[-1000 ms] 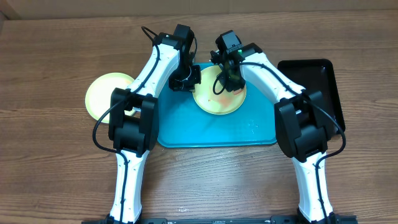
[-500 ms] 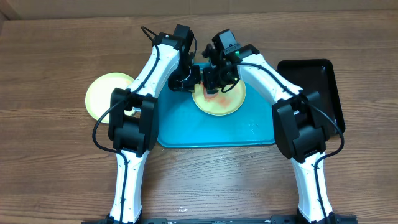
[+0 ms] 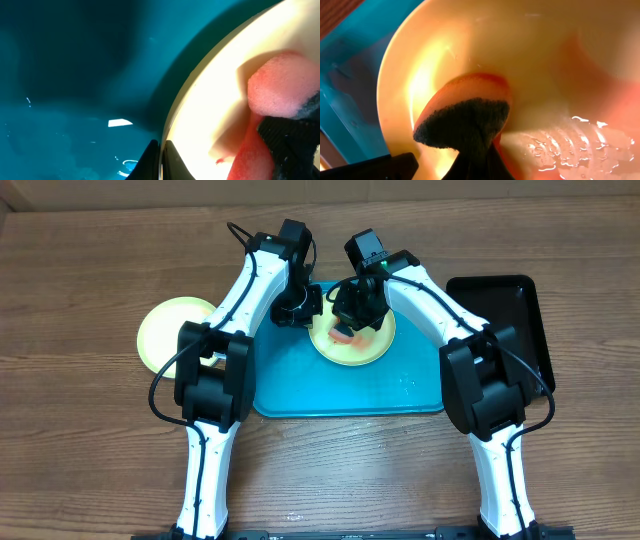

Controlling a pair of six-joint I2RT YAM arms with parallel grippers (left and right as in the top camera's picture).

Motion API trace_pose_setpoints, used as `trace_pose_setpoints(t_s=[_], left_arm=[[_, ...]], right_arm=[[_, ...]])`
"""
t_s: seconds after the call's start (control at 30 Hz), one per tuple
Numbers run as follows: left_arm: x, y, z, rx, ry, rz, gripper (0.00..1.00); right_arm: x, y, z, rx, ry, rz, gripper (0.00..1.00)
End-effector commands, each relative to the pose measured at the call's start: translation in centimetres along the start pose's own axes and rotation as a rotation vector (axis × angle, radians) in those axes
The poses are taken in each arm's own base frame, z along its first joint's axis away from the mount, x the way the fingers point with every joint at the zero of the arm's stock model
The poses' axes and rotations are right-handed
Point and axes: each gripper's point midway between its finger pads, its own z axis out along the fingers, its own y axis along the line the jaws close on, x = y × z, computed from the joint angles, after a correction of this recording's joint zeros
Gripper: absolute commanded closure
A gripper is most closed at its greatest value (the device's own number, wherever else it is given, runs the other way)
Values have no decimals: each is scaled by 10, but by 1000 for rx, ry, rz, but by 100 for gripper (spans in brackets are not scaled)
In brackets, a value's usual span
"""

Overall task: Clean dirty plates on tray and stack at the side
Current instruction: 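Scrub the front yellow plate's red smear with the sponge in the right gripper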

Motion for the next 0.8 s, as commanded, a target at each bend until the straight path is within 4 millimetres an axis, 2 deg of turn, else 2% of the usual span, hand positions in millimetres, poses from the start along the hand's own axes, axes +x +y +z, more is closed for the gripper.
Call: trace_pose_setpoints(t_s=[0.0, 0.1, 0.5, 0.77], left_arm=[[-5, -3, -2, 7, -15, 28, 96], [-5, -3, -2, 7, -15, 28, 96], [-5, -3, -2, 7, -16, 28, 96], [-5, -3, -2, 7, -15, 28, 96]], right_arm=[[7, 5, 4, -16, 20, 84, 96], [11, 0, 9, -6, 33, 115, 96], [18, 15, 14, -21, 13, 71, 96], [18, 6, 15, 18, 1, 76, 96]])
